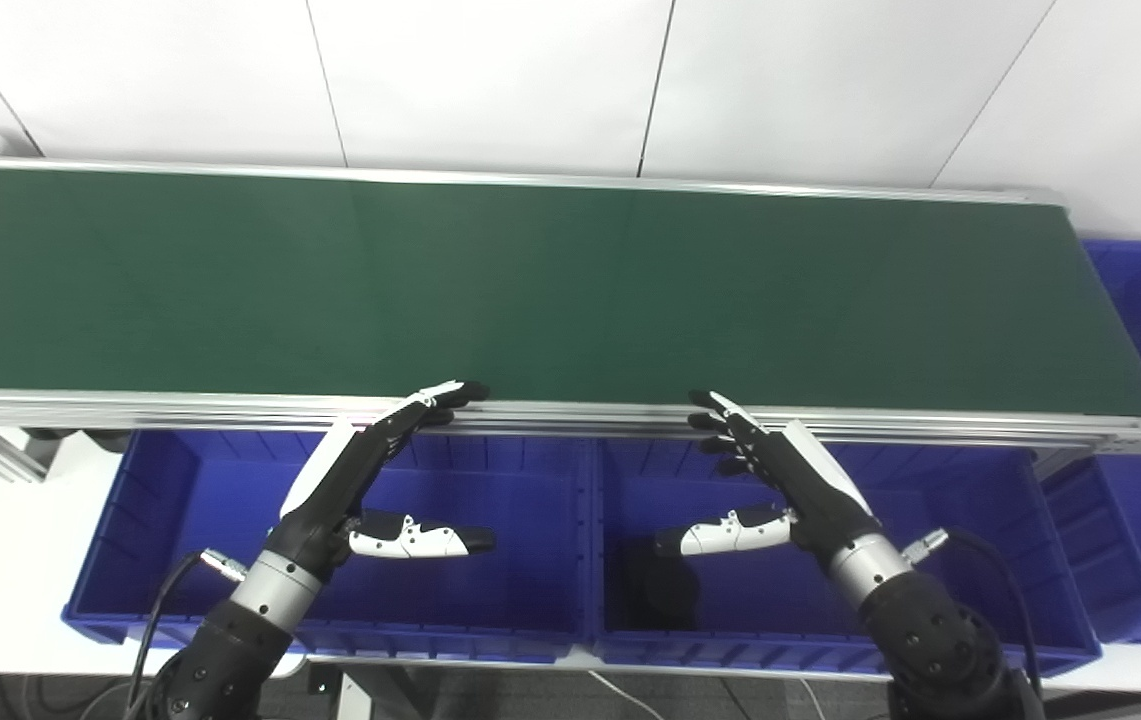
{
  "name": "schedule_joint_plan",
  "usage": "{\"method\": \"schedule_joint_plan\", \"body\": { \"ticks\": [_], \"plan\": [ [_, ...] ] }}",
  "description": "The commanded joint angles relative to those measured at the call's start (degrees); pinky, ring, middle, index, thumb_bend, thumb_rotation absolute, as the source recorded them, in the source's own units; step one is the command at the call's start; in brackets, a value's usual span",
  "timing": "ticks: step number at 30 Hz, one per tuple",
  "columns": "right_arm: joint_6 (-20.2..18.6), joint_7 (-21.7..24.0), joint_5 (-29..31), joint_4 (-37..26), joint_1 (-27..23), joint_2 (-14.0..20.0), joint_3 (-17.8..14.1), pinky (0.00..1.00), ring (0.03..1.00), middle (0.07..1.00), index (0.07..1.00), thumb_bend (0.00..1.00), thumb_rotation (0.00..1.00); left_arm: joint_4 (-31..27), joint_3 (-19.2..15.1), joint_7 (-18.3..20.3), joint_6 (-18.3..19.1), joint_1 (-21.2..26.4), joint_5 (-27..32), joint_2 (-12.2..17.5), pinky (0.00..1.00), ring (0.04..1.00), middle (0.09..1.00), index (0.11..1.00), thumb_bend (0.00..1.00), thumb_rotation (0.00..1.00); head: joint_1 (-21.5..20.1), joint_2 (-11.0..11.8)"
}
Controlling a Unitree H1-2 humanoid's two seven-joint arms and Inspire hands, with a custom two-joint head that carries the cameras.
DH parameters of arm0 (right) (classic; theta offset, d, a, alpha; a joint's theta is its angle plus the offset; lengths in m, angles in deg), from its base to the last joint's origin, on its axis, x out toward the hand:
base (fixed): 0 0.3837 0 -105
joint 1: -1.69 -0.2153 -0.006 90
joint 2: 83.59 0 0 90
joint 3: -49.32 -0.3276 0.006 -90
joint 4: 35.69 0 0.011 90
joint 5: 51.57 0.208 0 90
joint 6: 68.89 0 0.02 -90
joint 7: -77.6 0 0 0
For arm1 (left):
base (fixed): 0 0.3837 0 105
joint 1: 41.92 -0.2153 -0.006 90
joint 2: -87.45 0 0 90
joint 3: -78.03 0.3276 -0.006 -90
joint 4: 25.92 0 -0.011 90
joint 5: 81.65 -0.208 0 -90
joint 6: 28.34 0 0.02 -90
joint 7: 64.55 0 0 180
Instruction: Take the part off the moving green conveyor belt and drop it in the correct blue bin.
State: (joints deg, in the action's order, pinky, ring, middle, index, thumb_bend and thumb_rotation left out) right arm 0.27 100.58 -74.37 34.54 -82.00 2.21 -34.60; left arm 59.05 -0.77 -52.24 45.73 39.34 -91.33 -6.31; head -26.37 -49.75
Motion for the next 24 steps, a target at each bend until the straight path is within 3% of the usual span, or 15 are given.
{"method": "schedule_joint_plan", "body": {
  "ticks": [1,6,11,16,18,24],
  "plan": [
    [4.75,-2.5,3.24,-0.67,0.17,-0.28,-0.87,0.83,0.889,0.944,0.984,0.93,0.27,-1.25,-0.3,0.15,-1.0,0.97,0.32,0.88,0.85,0.879,0.884,0.83,0.86,0.31,0.0,-0.03],
    [8.95,-5.5,7.59,0.32,1.51,-0.42,-1.2,0.86,0.896,0.932,0.978,0.95,0.28,-0.44,-0.52,0.18,-1.91,1.37,1.01,1.25,0.85,0.883,0.889,0.836,0.86,0.31,-0.67,0.26],
    [14.31,-7.99,10.56,1.96,3.2,-0.57,-1.08,0.88,0.896,0.92,0.968,0.94,0.22,0.54,-0.63,-0.1,-2.87,1.57,1.34,1.75,0.85,0.884,0.891,0.842,0.87,0.33,-0.33,1.19],
    [16.69,-9.59,12.59,2.72,4.41,-0.97,-0.87,0.89,0.9,0.921,0.963,0.94,0.2,0.88,-0.71,-0.27,-3.35,1.43,1.61,1.7,0.85,0.885,0.891,0.841,0.87,0.34,0.34,1.9],
    [17.4,-9.98,13.11,2.96,4.99,-1.07,-0.7,0.9,0.906,0.928,0.961,0.95,0.19,1.07,-0.72,-0.36,-3.83,1.19,1.61,1.71,0.85,0.886,0.891,0.841,0.87,0.34,1.6,4.08],
    [20.92,-11.52,13.5,4.77,6.32,-1.12,0.07,0.91,0.906,0.922,0.95,0.95,0.19,2.35,-0.46,-0.6,-5.34,0.56,1.41,1.44,0.85,0.885,0.891,0.84,0.87,0.32,2.67,6.2]
  ]
}}
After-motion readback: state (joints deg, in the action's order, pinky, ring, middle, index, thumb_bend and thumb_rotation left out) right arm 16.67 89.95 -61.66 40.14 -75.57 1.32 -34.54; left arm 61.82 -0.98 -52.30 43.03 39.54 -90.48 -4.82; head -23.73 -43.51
